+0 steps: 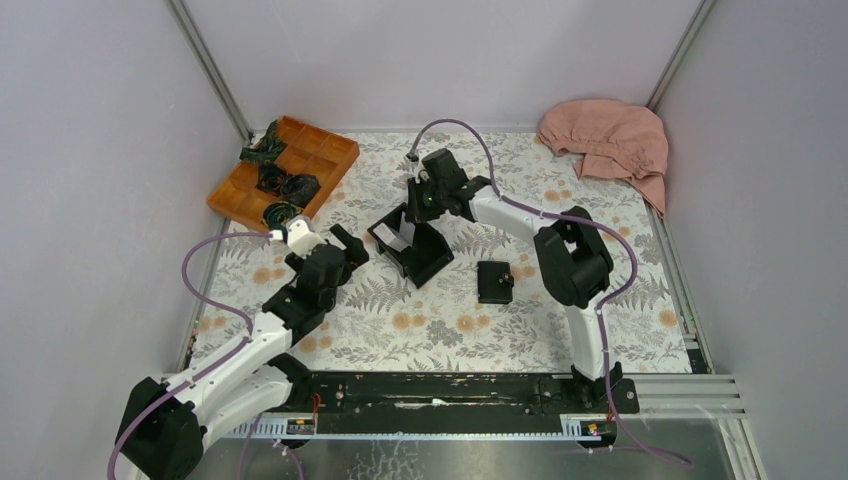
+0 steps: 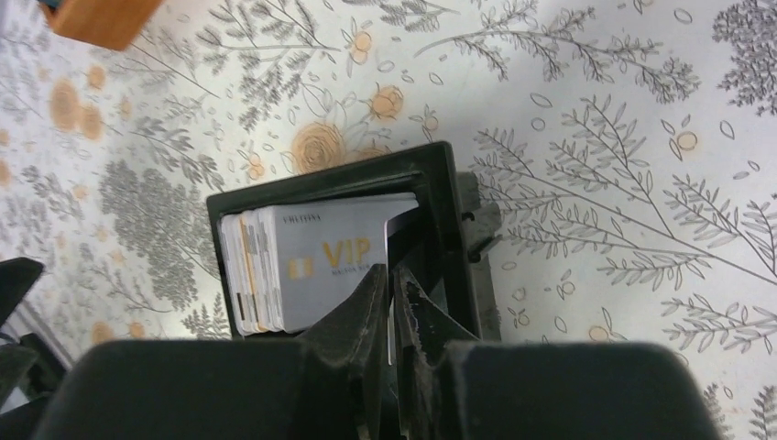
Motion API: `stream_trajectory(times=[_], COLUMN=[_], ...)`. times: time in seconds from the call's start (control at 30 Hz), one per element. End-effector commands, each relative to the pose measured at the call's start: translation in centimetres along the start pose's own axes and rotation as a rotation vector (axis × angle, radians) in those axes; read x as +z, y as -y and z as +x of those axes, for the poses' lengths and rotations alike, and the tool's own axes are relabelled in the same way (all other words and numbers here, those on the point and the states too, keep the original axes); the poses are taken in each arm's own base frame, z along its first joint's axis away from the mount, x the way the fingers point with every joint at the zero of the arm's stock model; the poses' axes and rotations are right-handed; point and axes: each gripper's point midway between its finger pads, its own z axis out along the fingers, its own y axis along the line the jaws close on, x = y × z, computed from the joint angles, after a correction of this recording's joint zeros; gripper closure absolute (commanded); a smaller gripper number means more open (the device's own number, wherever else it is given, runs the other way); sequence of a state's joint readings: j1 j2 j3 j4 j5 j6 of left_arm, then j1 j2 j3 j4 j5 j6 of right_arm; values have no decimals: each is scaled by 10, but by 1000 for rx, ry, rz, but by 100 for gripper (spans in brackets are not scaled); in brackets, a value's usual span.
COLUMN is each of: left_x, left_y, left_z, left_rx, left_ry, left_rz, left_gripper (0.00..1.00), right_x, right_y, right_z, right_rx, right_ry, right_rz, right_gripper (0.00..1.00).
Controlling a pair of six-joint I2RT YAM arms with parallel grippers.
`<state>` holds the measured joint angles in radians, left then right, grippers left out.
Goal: Put the credit cards into the card holder
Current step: Pick up the credit card from the storage box.
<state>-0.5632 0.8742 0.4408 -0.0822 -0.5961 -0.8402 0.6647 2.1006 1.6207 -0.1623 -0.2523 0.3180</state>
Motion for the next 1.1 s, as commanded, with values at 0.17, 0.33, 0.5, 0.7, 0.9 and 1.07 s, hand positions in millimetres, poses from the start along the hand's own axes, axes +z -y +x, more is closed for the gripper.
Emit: stream_trajectory(times=[0.17, 0.33, 0.5, 0.7, 0.9, 1.07], left_x=[1, 2, 3, 3, 0, -5], left_y=[8, 7, 6, 5, 8, 16], left_z=[-4, -2, 0, 0, -4, -10], left_rx=[-38, -37, -36, -35, -40, -34], left_ry=[28, 25, 22, 23, 31, 44], left_rz=[32, 29, 26, 26, 44, 101], left_gripper=[0, 0, 0, 0, 0, 0], right_x=[0, 4, 5, -9, -38, -74], right_y=[-1, -5, -5, -8, -20, -31], right_z=[21, 20, 23, 11, -8, -16], right_rx=[-97, -120, -143, -179, -194, -188], right_ry=[-66, -63, -77, -32, 46, 118], right_rz=[94, 101, 128, 173, 180, 172], right_gripper=[87, 88, 100, 100, 100, 100])
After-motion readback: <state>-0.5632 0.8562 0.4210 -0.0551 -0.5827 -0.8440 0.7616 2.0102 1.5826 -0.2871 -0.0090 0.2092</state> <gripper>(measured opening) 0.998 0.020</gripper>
